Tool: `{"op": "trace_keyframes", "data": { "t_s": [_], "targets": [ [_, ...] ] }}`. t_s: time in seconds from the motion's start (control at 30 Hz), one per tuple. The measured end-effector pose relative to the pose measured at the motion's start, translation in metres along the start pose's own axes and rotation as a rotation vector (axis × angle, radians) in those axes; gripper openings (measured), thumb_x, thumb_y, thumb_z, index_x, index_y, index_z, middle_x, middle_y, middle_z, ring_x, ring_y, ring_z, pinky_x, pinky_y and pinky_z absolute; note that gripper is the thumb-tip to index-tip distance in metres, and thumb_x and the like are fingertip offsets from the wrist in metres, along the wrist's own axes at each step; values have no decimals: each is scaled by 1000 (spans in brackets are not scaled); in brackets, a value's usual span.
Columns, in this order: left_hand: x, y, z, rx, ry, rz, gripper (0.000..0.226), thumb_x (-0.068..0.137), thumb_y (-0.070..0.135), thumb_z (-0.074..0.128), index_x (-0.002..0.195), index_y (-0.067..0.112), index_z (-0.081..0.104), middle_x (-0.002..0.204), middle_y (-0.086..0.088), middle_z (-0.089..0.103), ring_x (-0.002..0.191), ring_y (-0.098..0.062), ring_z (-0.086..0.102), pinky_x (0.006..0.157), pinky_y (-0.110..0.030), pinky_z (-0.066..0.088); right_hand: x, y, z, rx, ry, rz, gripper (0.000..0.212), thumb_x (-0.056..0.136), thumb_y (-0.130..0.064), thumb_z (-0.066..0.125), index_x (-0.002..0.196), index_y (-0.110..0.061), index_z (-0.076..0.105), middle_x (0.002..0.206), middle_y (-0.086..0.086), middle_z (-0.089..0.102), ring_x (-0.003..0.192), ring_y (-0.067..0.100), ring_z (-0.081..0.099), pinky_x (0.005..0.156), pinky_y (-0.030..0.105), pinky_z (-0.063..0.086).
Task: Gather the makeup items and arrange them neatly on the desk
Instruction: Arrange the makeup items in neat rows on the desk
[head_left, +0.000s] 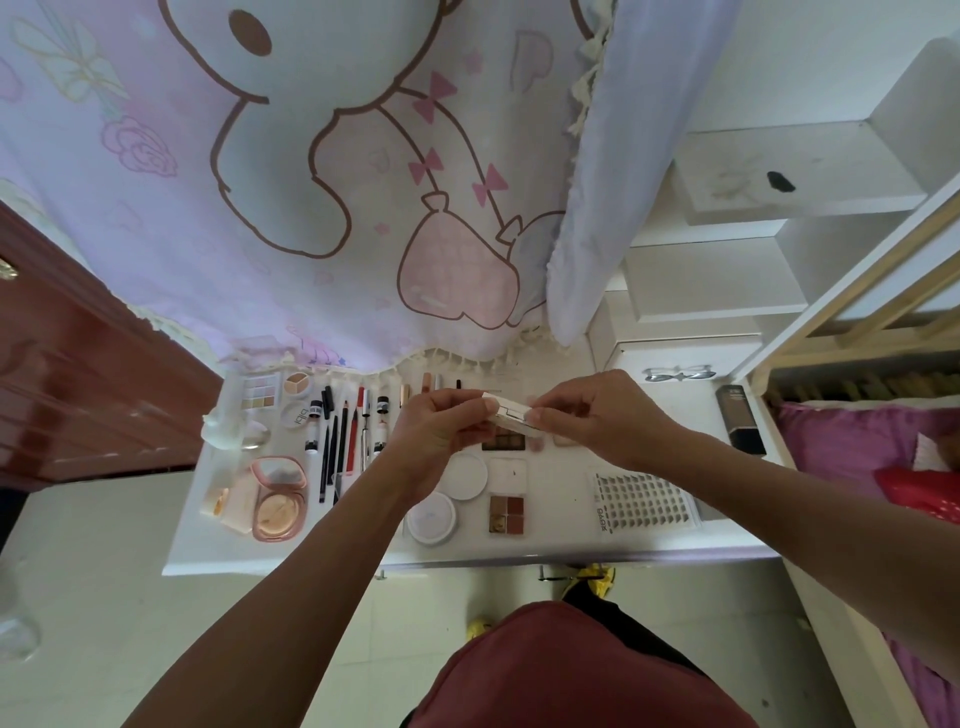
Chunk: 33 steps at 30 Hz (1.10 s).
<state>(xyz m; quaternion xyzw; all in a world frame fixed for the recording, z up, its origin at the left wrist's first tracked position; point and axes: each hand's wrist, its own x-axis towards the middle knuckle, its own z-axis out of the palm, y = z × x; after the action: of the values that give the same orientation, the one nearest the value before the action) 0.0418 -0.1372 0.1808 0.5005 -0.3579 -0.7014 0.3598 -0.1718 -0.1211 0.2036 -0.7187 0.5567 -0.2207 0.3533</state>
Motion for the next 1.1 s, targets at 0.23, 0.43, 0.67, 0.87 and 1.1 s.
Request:
{"op": "trace_keyframes", "data": {
  "t_s": [0.23,0.43,0.67,0.87,1.1],
  "targets": [
    [5,-3,9,123,147,-102,44,76,22,79,103,-9,65,74,-11,68,72,-25,64,73,-34,57,10,-11,0,-690,-11,-246,32,96,-45,45,83,-28,68,65,-4,64,55,15,52,56,30,43],
    [5,-3,11,144,172,-128,45,74,25,80,103,-7,66,77,-12,70,73,-25,64,70,-32,56,16,-13,-9,-644,-116,-214,31,98,-39,45,97,-28,73,69,-8,67,51,7,43,57,27,36],
    [4,0,11,170,170,-169,43,74,29,81,100,-3,68,66,-8,69,73,-27,68,80,-40,59,18,-16,-7,-791,-181,-246,40,101,-40,33,101,-21,68,78,-4,68,66,17,57,62,32,45],
    [0,1,14,152,166,-185,41,74,25,81,99,-5,67,81,-19,71,73,-29,69,77,-40,59,19,-15,-8,-765,-216,-234,37,101,-37,36,98,-21,69,79,-5,70,69,18,57,63,30,42],
    [-1,-4,21,203,214,-201,43,68,31,86,92,-2,69,83,-18,74,83,-32,72,78,-42,60,20,-25,-3,-861,-209,-225,27,95,-31,42,96,-16,65,75,0,59,65,21,50,60,30,38]
  ]
}}
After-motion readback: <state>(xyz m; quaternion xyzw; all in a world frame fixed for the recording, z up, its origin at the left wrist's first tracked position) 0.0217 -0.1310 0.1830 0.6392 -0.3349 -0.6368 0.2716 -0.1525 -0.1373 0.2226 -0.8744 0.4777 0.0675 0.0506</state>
